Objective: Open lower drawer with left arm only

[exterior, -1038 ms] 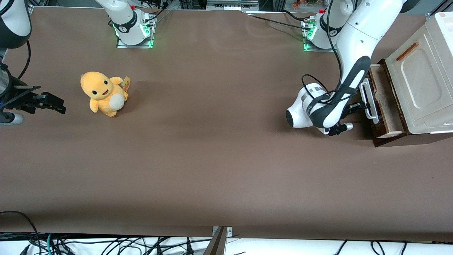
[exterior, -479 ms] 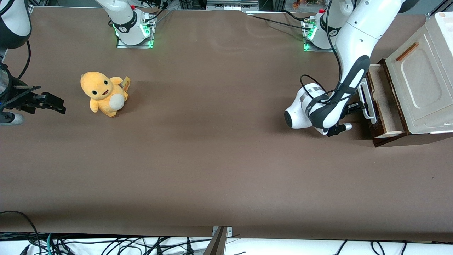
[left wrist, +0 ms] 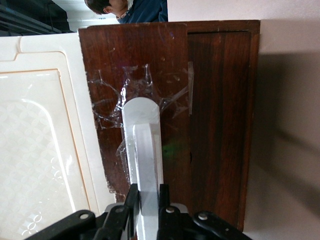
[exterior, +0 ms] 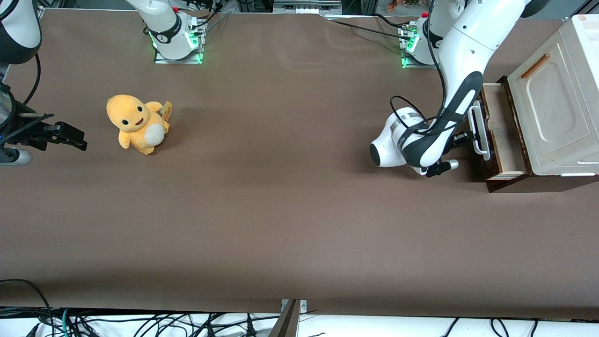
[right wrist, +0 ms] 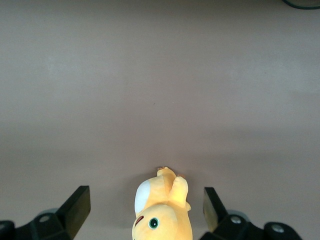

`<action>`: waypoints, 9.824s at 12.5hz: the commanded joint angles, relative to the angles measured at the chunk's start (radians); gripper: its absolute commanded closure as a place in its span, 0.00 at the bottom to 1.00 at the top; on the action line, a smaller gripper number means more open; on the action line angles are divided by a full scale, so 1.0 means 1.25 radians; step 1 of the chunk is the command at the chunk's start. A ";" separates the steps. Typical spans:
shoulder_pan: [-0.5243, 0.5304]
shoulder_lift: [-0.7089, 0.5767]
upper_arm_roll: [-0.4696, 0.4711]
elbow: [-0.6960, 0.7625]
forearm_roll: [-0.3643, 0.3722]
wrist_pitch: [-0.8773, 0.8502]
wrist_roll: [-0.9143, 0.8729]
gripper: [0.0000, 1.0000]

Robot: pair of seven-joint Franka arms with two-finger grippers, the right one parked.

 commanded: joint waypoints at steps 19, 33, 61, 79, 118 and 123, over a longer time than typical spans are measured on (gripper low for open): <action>-0.018 0.009 -0.007 0.055 -0.026 -0.063 0.019 0.81; -0.021 0.011 -0.005 0.056 -0.029 -0.079 0.019 0.81; -0.024 0.015 -0.011 0.142 -0.139 -0.064 0.038 0.00; -0.030 -0.027 -0.010 0.437 -0.307 -0.041 0.327 0.00; 0.017 -0.145 0.355 0.610 -0.826 0.179 0.907 0.00; 0.020 -0.166 0.355 0.572 -0.826 0.241 0.914 0.00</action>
